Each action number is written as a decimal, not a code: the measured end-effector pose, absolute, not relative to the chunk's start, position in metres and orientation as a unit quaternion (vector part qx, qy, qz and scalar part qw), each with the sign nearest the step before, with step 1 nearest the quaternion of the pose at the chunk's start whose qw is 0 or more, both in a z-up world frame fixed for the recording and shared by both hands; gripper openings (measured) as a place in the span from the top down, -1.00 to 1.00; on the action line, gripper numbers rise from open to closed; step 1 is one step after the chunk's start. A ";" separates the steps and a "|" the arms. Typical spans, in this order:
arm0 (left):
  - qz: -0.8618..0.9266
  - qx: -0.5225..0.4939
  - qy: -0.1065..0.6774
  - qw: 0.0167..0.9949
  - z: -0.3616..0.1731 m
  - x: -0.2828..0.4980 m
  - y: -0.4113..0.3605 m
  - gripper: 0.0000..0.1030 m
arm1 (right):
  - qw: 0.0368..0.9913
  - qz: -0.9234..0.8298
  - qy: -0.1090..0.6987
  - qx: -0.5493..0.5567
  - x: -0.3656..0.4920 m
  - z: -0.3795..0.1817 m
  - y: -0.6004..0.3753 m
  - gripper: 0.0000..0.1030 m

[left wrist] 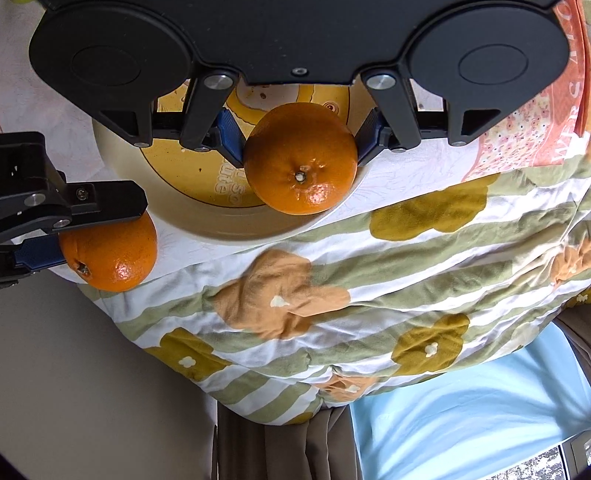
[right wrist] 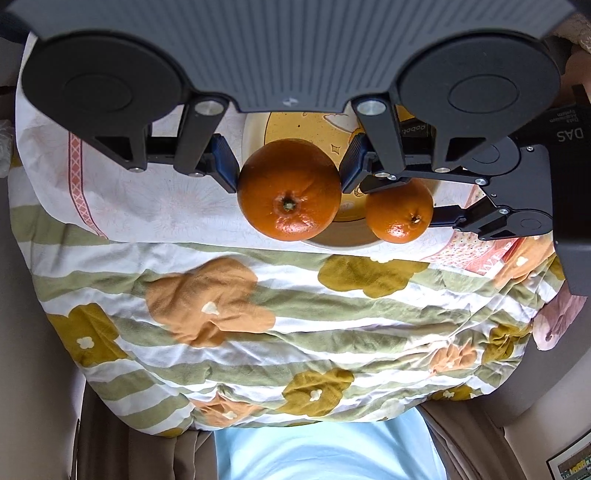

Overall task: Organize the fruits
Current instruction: 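Carry the oranges into the cream bowl and open the left then right tool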

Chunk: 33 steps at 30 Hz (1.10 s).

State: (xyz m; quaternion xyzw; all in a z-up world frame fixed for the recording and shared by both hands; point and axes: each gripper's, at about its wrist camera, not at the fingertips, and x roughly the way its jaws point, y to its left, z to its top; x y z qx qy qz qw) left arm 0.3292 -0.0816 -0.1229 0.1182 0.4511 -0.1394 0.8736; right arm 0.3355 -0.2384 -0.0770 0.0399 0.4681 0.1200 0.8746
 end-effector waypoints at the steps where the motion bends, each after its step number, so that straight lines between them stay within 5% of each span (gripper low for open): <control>1: -0.138 0.120 0.454 0.872 -0.126 0.330 -0.083 -0.30 | 0.873 0.122 0.471 0.040 0.339 -0.079 -0.240 -0.44; 5: -0.135 0.130 0.448 0.874 -0.130 0.331 -0.091 -0.41 | 0.869 0.128 0.476 0.043 0.345 -0.084 -0.246 -0.44; 8: -0.127 0.147 0.432 0.881 -0.124 0.328 -0.095 -0.91 | 0.867 0.130 0.478 0.044 0.348 -0.085 -0.249 -0.44; 33: -0.077 0.086 0.437 0.892 -0.087 0.270 -0.059 -0.91 | 0.863 0.205 0.460 -0.048 0.355 -0.106 -0.215 -0.44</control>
